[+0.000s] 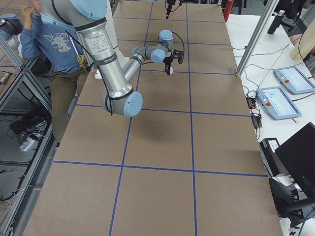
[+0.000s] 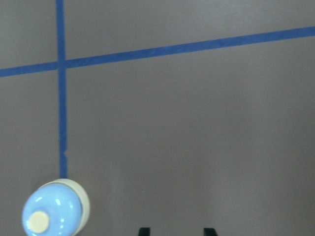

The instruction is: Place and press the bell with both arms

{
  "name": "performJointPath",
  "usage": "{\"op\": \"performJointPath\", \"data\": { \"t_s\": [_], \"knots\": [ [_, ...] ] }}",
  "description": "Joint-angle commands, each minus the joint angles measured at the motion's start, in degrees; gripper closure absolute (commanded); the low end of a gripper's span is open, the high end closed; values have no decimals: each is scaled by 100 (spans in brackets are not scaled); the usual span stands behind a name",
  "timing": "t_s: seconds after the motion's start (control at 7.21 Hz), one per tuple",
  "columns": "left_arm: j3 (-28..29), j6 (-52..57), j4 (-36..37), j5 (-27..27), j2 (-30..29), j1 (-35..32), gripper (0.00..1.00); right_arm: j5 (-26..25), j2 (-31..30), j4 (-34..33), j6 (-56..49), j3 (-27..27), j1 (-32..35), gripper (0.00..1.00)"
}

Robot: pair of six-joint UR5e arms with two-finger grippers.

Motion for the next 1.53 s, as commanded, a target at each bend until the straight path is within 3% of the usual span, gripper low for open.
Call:
{"op": "performJointPath", "data": {
  "t_s": [0.0,0.28,0.69,1.11,1.39],
  "knots": [
    [-83,26,-25,-3,66,-290,1,738,-1231,21,-1253,664,889,0],
    [-102,1353,27,-20,478,-920,1,1295,-2172,21,-2633,938,1917,0],
    [600,3517,-17,-3,875,-2108,1,1867,-3378,13,-5101,869,3613,0],
    [400,4043,-25,-29,1499,-2779,1,2272,-4154,4,-7230,431,5065,0],
    [496,3964,36,-3,1508,-2823,1,2272,-4234,-5,-7324,412,5183,0]
  ]
}}
